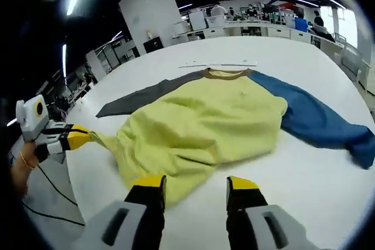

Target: Fold the garment on the visible template until the final outline fits inside the template.

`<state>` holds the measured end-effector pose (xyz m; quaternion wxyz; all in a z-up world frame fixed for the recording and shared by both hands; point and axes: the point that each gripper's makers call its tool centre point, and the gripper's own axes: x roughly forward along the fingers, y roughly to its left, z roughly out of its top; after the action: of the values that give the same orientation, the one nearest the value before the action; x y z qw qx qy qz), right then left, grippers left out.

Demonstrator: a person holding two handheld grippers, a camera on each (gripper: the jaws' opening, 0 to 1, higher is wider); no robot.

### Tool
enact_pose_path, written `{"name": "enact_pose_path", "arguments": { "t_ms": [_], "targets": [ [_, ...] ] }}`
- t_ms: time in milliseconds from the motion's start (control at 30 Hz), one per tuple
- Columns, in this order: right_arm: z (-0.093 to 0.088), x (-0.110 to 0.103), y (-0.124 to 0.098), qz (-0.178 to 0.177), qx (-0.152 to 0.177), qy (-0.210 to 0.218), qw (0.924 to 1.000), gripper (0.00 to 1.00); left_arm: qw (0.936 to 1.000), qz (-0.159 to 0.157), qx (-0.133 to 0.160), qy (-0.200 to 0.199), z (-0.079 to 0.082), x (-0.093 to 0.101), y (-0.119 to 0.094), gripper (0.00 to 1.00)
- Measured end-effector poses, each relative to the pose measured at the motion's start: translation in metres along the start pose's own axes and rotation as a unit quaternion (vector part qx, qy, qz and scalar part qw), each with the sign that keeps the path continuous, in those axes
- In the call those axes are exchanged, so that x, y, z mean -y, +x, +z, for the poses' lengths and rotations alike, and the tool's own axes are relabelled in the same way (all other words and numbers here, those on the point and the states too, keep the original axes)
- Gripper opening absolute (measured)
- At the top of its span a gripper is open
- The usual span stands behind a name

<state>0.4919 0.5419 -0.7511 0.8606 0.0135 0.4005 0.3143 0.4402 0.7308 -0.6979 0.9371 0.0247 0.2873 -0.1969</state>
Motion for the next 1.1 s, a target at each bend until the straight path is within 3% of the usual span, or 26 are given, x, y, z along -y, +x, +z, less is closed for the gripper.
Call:
{"name": "enact_pose_path", "arguments": {
  "t_ms": [367, 533, 667, 800, 967, 1100],
  "targets": [
    [0.004, 0.002, 0.019, -0.019, 0.018, 0.009, 0.9996, 0.26, 1.0, 0.001, -0.006, 0.002, -0.005, 0.0, -0.001, 0.0],
    [0.0, 0.005, 0.024, -0.036, 0.007, 0.019, 0.9991, 0.19, 1.0, 0.0, -0.006, 0.006, -0.005, 0.0, -0.001, 0.0],
    [-0.001, 0.009, 0.025, -0.046, 0.008, 0.028, 0.9985, 0.13, 0.9999, 0.0, -0.005, 0.01, -0.004, 0.0, -0.003, 0.0],
    [-0.002, 0.011, 0.027, -0.046, 0.01, 0.02, 0.9987, 0.0, 1.0, 0.0, -0.004, 0.009, -0.003, 0.0, -0.004, 0.0],
    [0.014, 0.008, 0.019, -0.036, 0.068, 0.079, 0.9939, 0.0, 1.0, 0.004, 0.001, 0.003, -0.001, -0.001, -0.006, 0.0],
    [0.019, 0.004, 0.008, -0.032, 0.084, 0.078, 0.9929, 0.0, 1.0, 0.007, 0.004, 0.001, 0.001, -0.003, -0.008, 0.0]
  ]
}}
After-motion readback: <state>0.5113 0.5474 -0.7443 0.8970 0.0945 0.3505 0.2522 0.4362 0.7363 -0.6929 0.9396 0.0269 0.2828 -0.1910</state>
